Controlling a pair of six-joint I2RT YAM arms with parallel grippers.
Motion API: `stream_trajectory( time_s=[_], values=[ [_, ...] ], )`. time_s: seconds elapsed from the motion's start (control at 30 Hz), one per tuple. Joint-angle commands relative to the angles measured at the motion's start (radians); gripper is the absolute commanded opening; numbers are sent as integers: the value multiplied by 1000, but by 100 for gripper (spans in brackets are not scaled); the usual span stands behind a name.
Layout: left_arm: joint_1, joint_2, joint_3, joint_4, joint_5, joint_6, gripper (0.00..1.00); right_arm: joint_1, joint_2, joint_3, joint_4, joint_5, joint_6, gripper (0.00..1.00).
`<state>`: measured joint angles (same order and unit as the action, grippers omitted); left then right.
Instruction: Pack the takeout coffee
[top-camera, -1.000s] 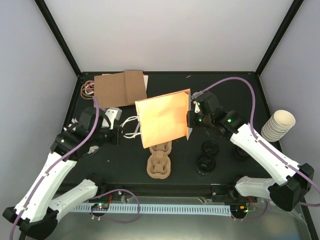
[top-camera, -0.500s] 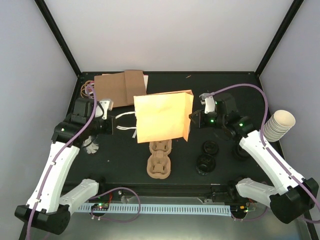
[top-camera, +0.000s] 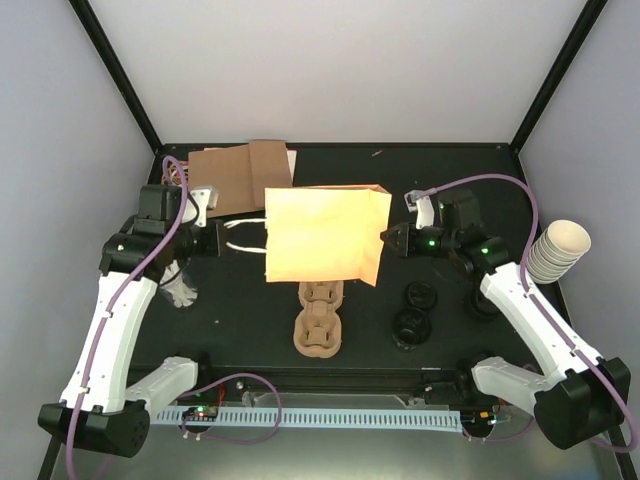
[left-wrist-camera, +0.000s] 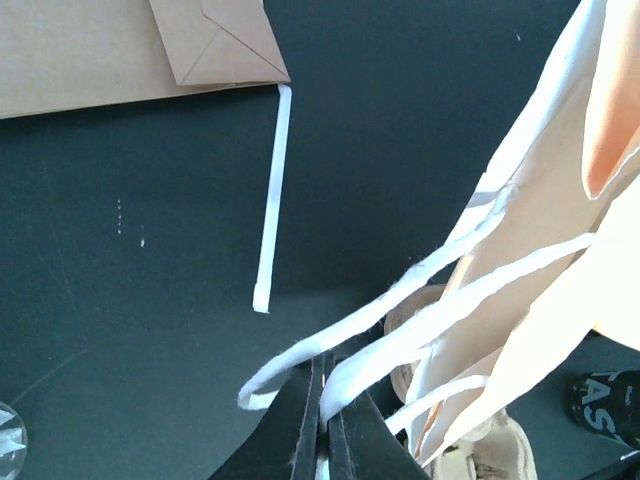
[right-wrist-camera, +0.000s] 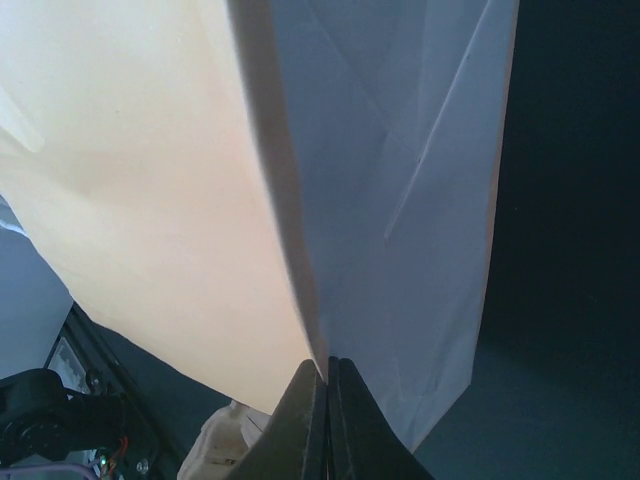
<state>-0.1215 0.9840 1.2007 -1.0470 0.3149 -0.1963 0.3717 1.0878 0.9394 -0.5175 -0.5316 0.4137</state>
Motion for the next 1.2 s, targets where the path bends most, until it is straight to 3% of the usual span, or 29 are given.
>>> stream_trajectory(
  time_s=[0.0, 0.5, 0.83, 1.17],
  values=[
    [20, 11, 66, 1, -41, 14, 2, -19, -11, -11, 27, -16, -8, 3],
    [34, 39, 117, -19, -139, 17, 1, -20, -60, -20, -28, 108, -37, 6],
    [36, 47, 127, -11, -93, 18, 2, -20, -62, -35, -31, 142, -52, 9],
    [36, 50, 115, 16, 102, 32, 1, -21, 34, -32, 72, -54, -5, 35]
  ],
)
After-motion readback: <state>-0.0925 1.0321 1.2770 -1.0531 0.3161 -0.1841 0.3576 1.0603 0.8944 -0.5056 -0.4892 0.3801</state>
